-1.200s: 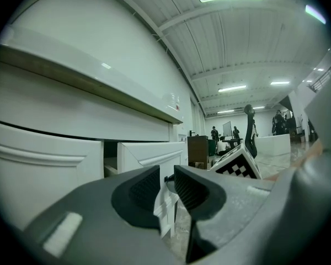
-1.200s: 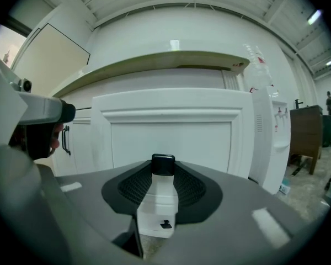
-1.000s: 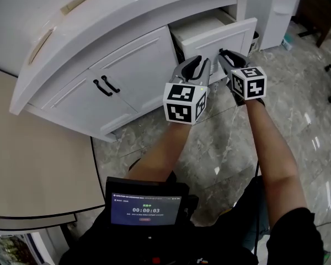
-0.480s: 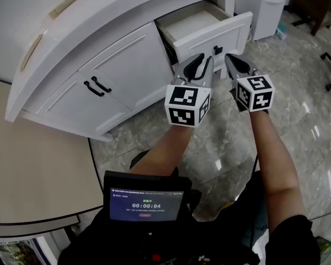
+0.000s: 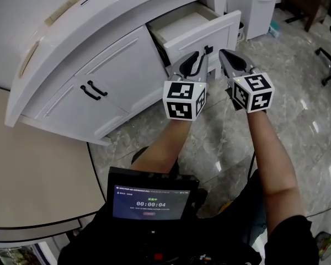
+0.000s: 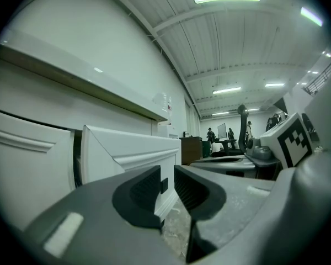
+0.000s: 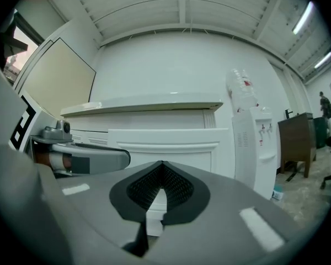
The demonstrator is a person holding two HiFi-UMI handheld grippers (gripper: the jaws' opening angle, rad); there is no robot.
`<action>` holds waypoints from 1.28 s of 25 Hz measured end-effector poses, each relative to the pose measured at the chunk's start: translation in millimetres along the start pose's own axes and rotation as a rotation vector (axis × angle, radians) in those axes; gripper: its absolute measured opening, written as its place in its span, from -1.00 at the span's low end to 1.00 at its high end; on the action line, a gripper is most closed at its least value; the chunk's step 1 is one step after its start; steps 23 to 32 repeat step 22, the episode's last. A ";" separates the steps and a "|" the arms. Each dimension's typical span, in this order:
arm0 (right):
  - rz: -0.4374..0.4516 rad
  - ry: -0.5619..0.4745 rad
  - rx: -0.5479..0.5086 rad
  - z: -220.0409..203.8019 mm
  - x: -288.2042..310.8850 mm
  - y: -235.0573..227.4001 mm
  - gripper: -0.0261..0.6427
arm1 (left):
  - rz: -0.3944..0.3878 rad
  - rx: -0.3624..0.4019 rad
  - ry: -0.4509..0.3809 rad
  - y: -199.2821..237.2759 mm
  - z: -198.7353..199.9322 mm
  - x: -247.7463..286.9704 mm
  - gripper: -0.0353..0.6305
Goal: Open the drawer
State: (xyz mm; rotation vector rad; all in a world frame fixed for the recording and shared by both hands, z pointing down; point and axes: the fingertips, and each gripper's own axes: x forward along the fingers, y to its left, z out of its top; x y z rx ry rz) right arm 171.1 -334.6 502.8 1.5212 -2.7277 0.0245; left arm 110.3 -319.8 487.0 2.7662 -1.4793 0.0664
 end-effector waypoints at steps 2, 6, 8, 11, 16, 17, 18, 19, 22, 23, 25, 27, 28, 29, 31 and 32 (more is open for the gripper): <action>0.004 0.001 -0.011 1.7 1.1 2.2 -0.86 | 0.002 -0.001 0.002 0.6 -0.7 1.3 -0.69; 0.009 -0.004 -0.013 4.8 -0.8 6.3 -0.86 | 0.004 -0.001 0.004 3.3 -1.1 3.1 -0.69; 0.003 -0.008 -0.002 9.5 -6.3 7.9 -0.86 | 0.003 -0.018 0.003 3.8 2.3 0.8 -0.69; -0.021 -0.009 0.010 34.0 -17.4 7.9 -0.86 | -0.004 -0.031 0.006 0.7 24.5 -2.4 -0.74; -0.048 0.035 0.021 122.4 -34.4 13.2 -0.86 | -0.045 -0.021 0.067 -10.9 108.7 -10.2 -0.78; -0.053 0.039 0.026 145.4 -36.3 12.7 -0.86 | -0.049 -0.023 0.073 -11.6 131.9 -11.0 -0.78; -0.057 0.043 0.028 168.6 -38.0 11.9 -0.86 | -0.053 -0.024 0.076 -12.4 155.6 -11.4 -0.78; -0.059 0.045 0.029 192.0 -39.7 10.6 -0.86 | -0.057 -0.024 0.075 -13.5 179.6 -11.2 -0.78; -0.067 0.046 0.024 263.7 -45.3 4.2 -0.86 | -0.067 -0.020 0.066 -18.0 253.2 -7.5 -0.78; -0.067 0.046 0.024 263.7 -45.3 4.2 -0.86 | -0.067 -0.020 0.066 -18.0 253.2 -7.5 -0.78; -0.067 0.046 0.024 263.7 -45.3 4.2 -0.86 | -0.067 -0.020 0.066 -18.0 253.2 -7.5 -0.78; -0.067 0.046 0.024 263.7 -45.3 4.2 -0.86 | -0.067 -0.020 0.066 -18.0 253.2 -7.5 -0.78; -0.067 0.046 0.024 263.7 -45.3 4.2 -0.86 | -0.067 -0.020 0.066 -18.0 253.2 -7.5 -0.78; -0.067 0.046 0.024 263.7 -45.3 4.2 -0.86 | -0.067 -0.020 0.066 -18.0 253.2 -7.5 -0.78; -0.067 0.046 0.024 263.7 -45.3 4.2 -0.86 | -0.067 -0.020 0.066 -18.0 253.2 -7.5 -0.78; -0.067 0.046 0.024 263.7 -45.3 4.2 -0.86 | -0.067 -0.020 0.066 -18.0 253.2 -7.5 -0.78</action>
